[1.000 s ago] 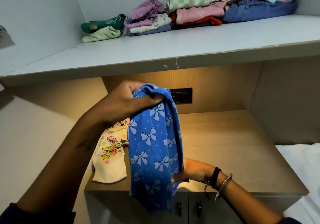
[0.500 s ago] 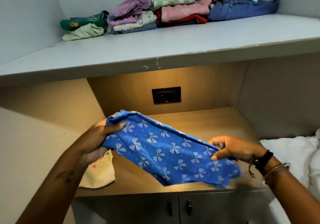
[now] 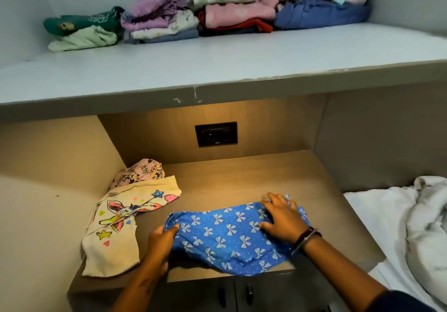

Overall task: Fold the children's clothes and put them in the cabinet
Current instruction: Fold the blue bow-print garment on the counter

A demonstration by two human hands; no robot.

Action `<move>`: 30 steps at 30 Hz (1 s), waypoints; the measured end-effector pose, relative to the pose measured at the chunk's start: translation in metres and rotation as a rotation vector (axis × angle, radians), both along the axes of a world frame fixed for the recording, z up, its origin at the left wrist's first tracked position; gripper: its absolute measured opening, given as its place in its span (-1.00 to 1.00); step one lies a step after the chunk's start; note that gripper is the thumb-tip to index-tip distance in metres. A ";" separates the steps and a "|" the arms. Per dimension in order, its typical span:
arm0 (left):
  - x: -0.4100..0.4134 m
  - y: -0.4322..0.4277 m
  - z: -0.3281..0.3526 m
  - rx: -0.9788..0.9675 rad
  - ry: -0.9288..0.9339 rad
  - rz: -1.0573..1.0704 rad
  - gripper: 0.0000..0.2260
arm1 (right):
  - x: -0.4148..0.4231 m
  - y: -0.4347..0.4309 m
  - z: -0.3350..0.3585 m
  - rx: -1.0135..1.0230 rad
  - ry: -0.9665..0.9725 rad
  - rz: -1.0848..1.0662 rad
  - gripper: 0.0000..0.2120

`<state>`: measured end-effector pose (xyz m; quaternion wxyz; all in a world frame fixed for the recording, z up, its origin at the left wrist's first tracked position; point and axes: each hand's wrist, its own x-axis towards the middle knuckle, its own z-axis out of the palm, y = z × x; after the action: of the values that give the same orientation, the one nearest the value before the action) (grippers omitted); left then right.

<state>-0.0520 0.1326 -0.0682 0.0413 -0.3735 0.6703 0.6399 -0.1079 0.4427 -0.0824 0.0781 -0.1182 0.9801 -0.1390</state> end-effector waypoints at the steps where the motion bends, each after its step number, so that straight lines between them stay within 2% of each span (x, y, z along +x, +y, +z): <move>1: -0.001 -0.001 0.003 -0.051 0.017 -0.008 -0.73 | 0.014 -0.013 -0.011 -0.004 0.011 0.071 -0.32; 3: -0.002 0.001 0.013 -0.158 0.088 0.007 -0.81 | 0.037 -0.034 -0.033 0.040 0.014 0.184 -0.27; 5: -0.002 0.009 0.030 -0.296 0.171 0.026 -0.98 | 0.049 -0.043 -0.049 0.073 0.026 0.216 -0.26; 8: 0.000 0.034 0.054 -0.417 0.280 -0.021 -0.94 | 0.044 -0.045 -0.050 0.075 0.044 0.215 -0.30; 11: 0.004 0.078 0.068 -0.334 0.358 -0.201 -0.72 | 0.032 -0.042 -0.037 -0.074 -0.002 0.221 -0.39; 14: 0.006 0.118 0.071 -0.133 0.280 -0.378 -0.43 | 0.029 -0.026 -0.026 -0.520 0.050 -0.078 -0.66; 15: 0.006 0.124 0.066 -0.090 0.263 -0.372 -0.39 | 0.029 -0.016 -0.025 -0.622 0.128 -0.230 -0.72; 17: 0.005 0.124 0.055 -0.023 0.247 -0.322 -0.44 | 0.034 0.009 -0.024 -0.732 0.281 -0.505 -0.75; 18: 0.003 0.122 0.049 -0.006 0.241 -0.307 -0.50 | 0.036 0.020 -0.022 -0.732 0.320 -0.595 -0.75; 20: -0.001 0.116 0.033 -0.059 0.221 -0.305 -0.58 | 0.042 0.033 -0.018 -0.697 0.298 -0.644 -0.81; 22: -0.006 0.111 0.019 -0.192 0.186 -0.314 -0.60 | 0.050 0.027 -0.012 -0.695 0.186 -0.554 -0.87; 24: -0.012 0.104 0.005 -0.371 0.101 -0.339 -0.55 | 0.059 0.008 -0.003 -0.603 0.118 -0.417 -0.84; 26: -0.019 0.099 -0.006 -0.488 -0.054 -0.374 -0.47 | 0.067 -0.019 0.002 -0.356 0.146 -0.268 -0.70; 28: -0.027 0.098 -0.009 -0.347 -0.146 -0.346 -0.54 | 0.075 -0.050 0.003 -0.186 0.147 -0.142 -0.47; 30: -0.034 0.098 -0.007 -0.209 -0.134 -0.304 -0.72 | 0.083 -0.079 -0.001 -0.063 0.069 -0.058 -0.23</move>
<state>-0.0861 0.2303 -0.0753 0.1431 -0.3122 0.7776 0.5267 -0.0245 0.3635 -0.0829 0.0365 -0.0967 0.9803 -0.1680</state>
